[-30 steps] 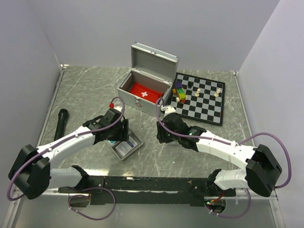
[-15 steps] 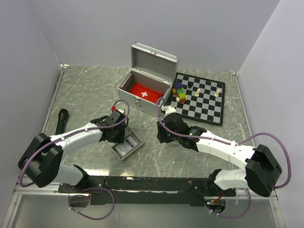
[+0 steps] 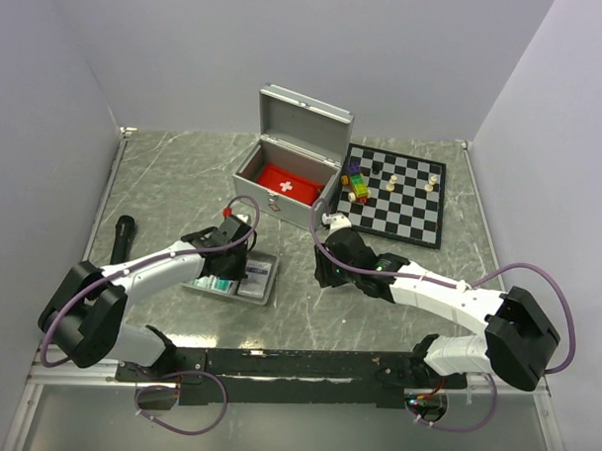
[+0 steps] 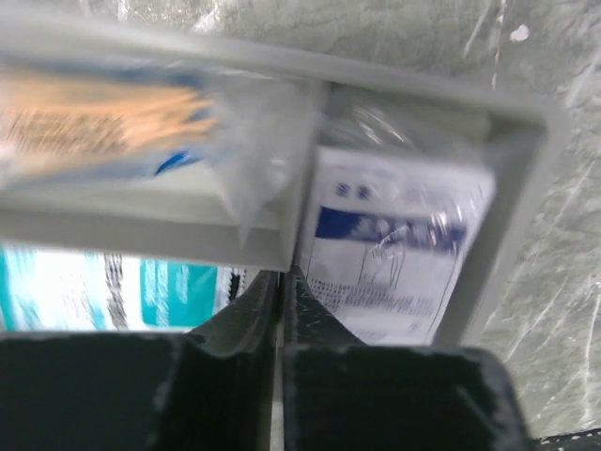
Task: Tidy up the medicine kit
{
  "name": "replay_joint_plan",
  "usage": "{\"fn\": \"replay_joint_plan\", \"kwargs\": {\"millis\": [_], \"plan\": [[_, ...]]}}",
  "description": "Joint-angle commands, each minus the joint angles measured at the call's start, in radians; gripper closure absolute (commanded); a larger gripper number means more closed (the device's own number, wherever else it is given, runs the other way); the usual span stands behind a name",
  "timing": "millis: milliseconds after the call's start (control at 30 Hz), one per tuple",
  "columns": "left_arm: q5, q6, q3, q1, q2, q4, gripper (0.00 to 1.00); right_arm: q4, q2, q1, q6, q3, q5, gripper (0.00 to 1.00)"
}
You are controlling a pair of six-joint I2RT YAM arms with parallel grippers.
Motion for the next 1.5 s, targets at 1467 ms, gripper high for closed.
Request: {"fn": "replay_joint_plan", "kwargs": {"millis": [1467], "plan": [[-0.168, 0.515, 1.318, -0.031, 0.653, -0.251, 0.99, -0.110, -0.494, -0.027, 0.004, -0.133, 0.162, 0.59]]}}
